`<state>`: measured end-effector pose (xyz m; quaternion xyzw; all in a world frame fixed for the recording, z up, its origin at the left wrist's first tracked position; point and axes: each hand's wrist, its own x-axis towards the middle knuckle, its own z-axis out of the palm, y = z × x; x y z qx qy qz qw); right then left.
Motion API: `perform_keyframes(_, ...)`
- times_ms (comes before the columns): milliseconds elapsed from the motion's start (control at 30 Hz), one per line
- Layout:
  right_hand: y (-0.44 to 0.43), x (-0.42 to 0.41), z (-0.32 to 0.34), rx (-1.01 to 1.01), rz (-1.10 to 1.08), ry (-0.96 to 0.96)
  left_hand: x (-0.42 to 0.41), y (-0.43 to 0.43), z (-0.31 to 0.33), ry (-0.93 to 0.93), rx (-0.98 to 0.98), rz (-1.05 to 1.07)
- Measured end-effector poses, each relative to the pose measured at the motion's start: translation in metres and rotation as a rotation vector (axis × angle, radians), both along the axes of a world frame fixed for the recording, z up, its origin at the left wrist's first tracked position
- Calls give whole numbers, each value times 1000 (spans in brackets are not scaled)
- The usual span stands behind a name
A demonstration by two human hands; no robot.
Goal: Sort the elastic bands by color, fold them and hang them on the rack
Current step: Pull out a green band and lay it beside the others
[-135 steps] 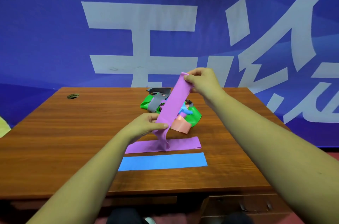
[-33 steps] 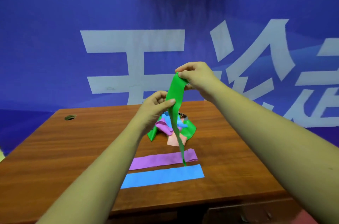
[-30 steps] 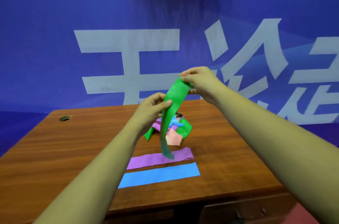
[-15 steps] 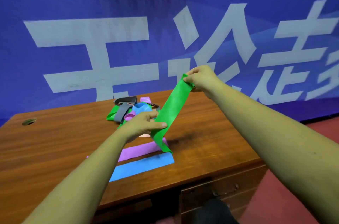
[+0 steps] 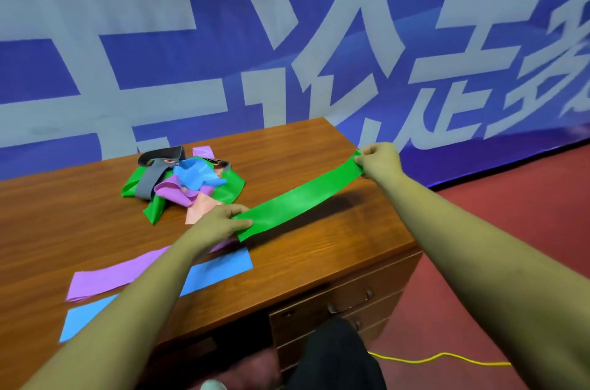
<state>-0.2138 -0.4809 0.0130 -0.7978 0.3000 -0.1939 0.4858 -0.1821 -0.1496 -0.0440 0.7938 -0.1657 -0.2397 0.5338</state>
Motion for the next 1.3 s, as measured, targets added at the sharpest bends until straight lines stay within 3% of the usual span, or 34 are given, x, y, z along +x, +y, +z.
perform_keyframes(133,-27,2,-46,7,-31,79,7,-17,-13,-262,185,97)
perform_keyframes(333,-51,13,-98,31,-40,106,21,-27,-37,-345,323,163)
perform_keyframes(633,-42,18,-117,-373,52,173,23,-37,-54,-715,551,95)
perform_keyframes(767,-33,10,-123,-673,9,190,24,-35,-66,-878,625,116)
perform_keyframes(867,-13,17,-110,-722,84,136,30,-34,-61,-872,591,166)
perform_keyframes(1133,100,71,-72,-530,437,71,83,19,-30,-814,643,347)
perform_keyframes(1300,152,109,-75,-431,533,159,103,39,-33,-653,677,280)
